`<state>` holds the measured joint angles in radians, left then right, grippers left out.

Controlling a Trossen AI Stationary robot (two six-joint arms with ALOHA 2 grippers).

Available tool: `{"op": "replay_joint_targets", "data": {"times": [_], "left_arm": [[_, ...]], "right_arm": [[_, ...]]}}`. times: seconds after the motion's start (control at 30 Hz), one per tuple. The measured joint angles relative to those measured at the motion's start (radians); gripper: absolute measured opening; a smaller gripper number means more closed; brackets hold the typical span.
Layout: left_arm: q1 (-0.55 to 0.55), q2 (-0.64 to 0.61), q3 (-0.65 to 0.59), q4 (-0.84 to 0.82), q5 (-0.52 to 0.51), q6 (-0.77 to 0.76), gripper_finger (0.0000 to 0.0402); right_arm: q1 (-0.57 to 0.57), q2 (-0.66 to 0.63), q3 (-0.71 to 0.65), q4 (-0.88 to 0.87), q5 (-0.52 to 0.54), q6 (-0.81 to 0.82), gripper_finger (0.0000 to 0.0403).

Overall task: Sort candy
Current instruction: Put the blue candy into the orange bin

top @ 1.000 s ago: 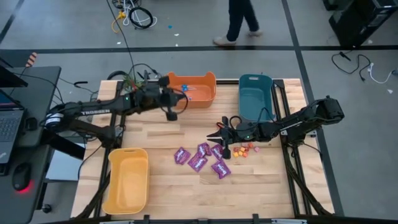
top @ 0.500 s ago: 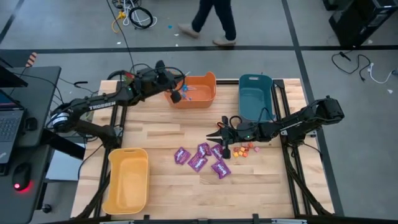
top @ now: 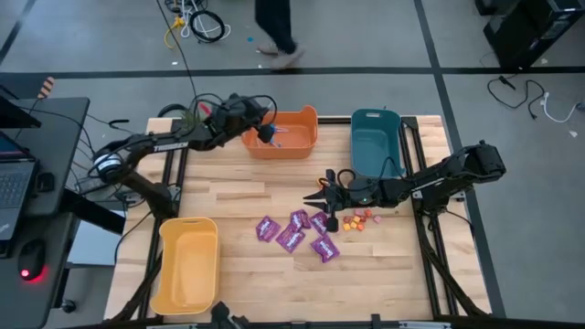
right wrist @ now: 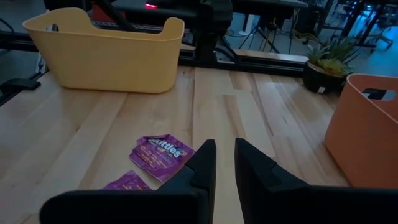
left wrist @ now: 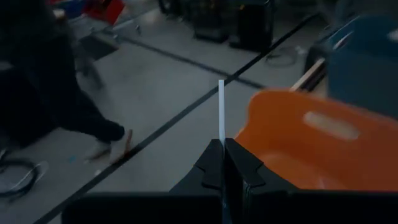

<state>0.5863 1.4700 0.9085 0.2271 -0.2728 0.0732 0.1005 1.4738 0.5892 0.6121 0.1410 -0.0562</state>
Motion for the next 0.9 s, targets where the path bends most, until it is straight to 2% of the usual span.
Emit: {"op": "replay_joint_targets", "data": {"times": [0.4, 0.9], "left_arm": [[0.003, 0.075, 0.0, -0.125, -0.023, -0.078, 0.0], [0.003, 0.076, 0.0, -0.183, -0.027, -0.138, 0.0]], "right_arm": [[0.0, 0.0, 0.0, -0.004, 0.0, 0.0, 0.0046], [0.0, 0.0, 0.0, -0.004, 0.0, -0.003, 0.0046]]}}
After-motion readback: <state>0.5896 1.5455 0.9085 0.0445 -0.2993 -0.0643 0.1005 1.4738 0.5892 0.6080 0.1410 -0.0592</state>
